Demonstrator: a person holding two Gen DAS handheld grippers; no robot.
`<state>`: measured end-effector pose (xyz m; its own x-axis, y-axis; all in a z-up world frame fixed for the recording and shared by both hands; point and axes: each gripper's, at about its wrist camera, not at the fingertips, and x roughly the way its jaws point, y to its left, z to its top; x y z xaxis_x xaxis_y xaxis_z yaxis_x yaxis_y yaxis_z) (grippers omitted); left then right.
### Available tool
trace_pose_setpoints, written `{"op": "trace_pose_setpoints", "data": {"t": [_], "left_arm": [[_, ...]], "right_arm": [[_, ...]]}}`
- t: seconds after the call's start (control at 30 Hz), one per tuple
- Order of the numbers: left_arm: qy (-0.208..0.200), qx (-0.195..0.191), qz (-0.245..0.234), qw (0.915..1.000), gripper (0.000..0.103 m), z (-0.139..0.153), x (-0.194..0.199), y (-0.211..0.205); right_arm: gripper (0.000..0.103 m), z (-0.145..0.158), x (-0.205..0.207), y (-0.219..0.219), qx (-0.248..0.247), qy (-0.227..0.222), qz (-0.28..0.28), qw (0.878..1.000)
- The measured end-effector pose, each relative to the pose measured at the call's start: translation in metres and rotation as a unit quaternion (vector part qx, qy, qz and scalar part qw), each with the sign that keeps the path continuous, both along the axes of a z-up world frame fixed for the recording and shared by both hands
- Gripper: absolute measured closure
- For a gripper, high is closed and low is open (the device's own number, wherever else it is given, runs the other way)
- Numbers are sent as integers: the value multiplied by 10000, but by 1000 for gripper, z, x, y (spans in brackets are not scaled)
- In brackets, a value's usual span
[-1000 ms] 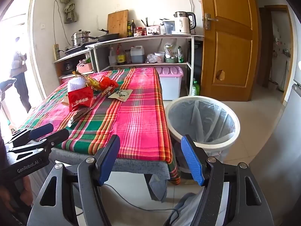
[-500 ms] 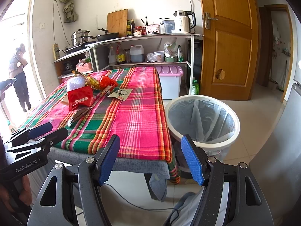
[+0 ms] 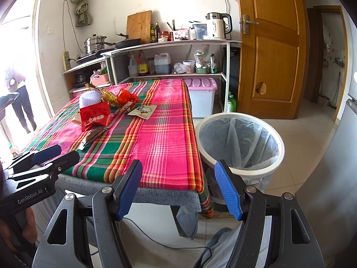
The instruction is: Collect trash
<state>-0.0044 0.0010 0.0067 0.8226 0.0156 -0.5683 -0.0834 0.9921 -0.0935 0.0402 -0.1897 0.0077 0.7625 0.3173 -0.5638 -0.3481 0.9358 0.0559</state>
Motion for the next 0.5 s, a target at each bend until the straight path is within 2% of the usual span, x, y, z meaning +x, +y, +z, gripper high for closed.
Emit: {"op": "trace_pose_setpoints", "data": {"t": [0.5], "left_arm": [[-15, -1, 7, 10000, 40, 2, -1, 0]], "right_arm": [[35, 0, 0, 0, -3, 2, -3, 10000]]}}
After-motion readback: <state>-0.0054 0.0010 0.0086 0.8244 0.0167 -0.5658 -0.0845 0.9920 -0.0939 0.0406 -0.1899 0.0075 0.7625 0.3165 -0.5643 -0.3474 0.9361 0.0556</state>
